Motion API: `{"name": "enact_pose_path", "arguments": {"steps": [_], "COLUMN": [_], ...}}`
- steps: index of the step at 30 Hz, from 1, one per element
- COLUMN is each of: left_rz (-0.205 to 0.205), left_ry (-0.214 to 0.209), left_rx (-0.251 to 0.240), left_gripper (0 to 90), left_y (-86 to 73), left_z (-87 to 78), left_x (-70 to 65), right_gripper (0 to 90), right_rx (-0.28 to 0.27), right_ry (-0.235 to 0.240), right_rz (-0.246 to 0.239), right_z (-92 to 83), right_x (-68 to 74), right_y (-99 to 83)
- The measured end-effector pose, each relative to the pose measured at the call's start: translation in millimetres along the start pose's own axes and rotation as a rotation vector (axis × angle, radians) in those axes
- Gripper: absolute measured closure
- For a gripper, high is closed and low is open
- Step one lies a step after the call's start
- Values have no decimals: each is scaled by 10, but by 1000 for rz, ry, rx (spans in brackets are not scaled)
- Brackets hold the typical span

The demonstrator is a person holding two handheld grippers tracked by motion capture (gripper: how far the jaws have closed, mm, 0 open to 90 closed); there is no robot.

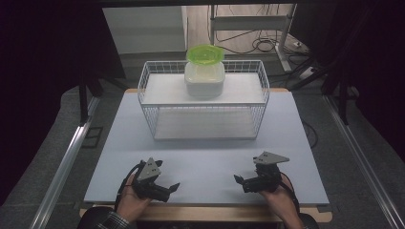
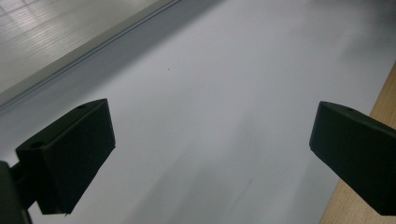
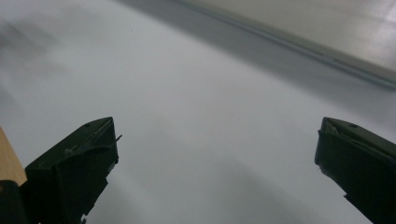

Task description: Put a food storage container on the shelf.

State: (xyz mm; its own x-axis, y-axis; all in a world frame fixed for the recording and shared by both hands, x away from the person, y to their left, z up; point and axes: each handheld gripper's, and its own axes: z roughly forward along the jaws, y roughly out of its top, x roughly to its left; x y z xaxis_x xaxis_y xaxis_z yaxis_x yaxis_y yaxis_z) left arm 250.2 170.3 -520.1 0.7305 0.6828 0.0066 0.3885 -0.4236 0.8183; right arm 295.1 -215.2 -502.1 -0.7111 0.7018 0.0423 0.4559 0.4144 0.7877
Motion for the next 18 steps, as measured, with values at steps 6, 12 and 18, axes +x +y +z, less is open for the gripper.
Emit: {"name": "enact_pose_path", "arguments": {"steps": [6, 12, 18], "left_rz": [7, 9, 10], "left_ry": [7, 11, 14], "left_rx": [4, 10, 10], "left_gripper": [0, 0, 0], "left_y": [-6, -11, -11], "left_z": [12, 20, 22], "left_x": [-5, -5, -2], "right_gripper": [0, 0, 0], "right_rx": [75, 134, 160], "right_ry": [3, -10, -17], "right_rz": [-1, -37, -44], "right_z": [94, 164, 188], "right_x": [27, 63, 64], "right_y": [-85, -111, -124]}}
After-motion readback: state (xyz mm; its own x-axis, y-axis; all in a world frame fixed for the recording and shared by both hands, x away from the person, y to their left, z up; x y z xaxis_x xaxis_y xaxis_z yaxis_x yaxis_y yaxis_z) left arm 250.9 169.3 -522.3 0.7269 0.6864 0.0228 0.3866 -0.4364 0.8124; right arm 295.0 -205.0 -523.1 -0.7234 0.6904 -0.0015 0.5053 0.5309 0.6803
